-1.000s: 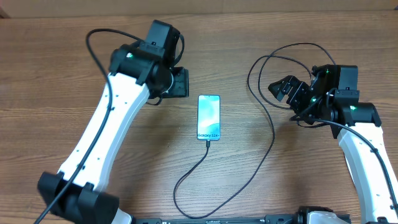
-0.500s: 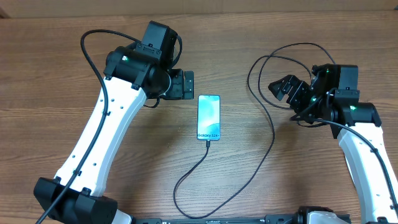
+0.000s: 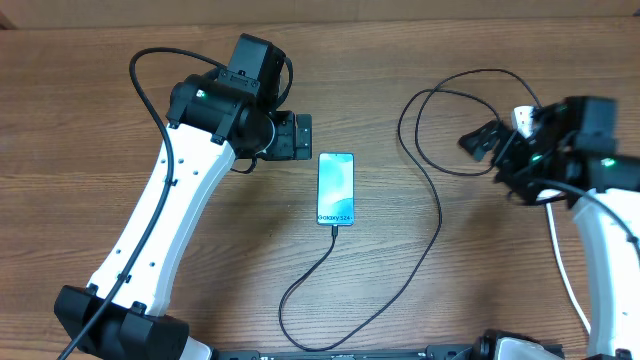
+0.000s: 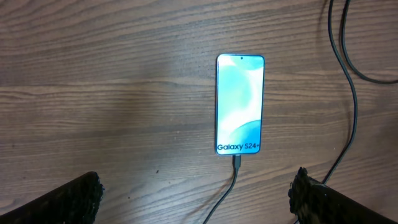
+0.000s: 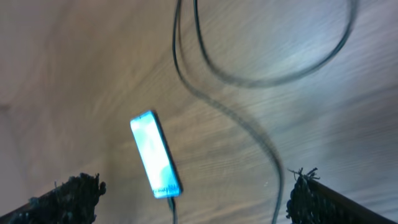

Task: Plug charger to phone and switch on socket
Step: 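Move the right gripper right over the white power strip's switch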

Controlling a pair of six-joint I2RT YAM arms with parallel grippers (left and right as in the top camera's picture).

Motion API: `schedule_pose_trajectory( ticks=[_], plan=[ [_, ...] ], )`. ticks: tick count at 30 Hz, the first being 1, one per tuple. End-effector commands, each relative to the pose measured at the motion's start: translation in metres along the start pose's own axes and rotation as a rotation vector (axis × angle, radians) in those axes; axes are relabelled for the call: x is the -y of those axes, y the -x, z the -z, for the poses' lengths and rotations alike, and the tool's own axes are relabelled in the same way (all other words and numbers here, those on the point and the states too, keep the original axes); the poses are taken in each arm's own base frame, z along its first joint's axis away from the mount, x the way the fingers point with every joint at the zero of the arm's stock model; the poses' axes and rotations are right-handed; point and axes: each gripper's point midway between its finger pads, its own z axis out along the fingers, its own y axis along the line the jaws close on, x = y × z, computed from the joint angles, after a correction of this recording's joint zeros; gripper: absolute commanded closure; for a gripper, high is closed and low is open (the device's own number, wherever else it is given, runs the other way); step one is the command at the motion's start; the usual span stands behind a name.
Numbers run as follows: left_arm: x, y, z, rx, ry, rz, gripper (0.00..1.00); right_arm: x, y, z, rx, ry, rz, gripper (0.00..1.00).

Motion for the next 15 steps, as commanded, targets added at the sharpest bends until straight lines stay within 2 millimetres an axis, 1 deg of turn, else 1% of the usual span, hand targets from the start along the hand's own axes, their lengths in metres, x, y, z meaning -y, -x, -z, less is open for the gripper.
schedule_pose_trajectory(
  ticks=[1,3,6,8,11,15],
  plan=[
    [0.003,0.004,0.005,0.024,0.001,-0.02,0.01,0.004,0.035,0.023,0.047,-0.014,0.091,0.0],
    [0.003,0.004,0.005,0.024,0.001,-0.02,0.01,0.016,0.049,0.027,0.026,-0.041,0.075,0.0],
    [0.003,0.004,0.005,0.024,0.001,-0.02,0.01,0.035,0.071,0.024,-0.007,-0.071,0.041,0.0],
    [0.003,0.004,0.005,0.024,0.002,-0.02,0.01,0.049,0.085,0.018,-0.018,-0.084,0.008,0.0],
    [0.003,0.004,0.005,0.024,0.001,-0.02,0.01,0.072,0.105,0.004,-0.009,-0.095,-0.027,0.0],
    [0.003,0.004,0.005,0.024,0.001,-0.02,0.01,0.104,0.118,-0.008,-0.007,-0.113,-0.088,0.0]
  ],
)
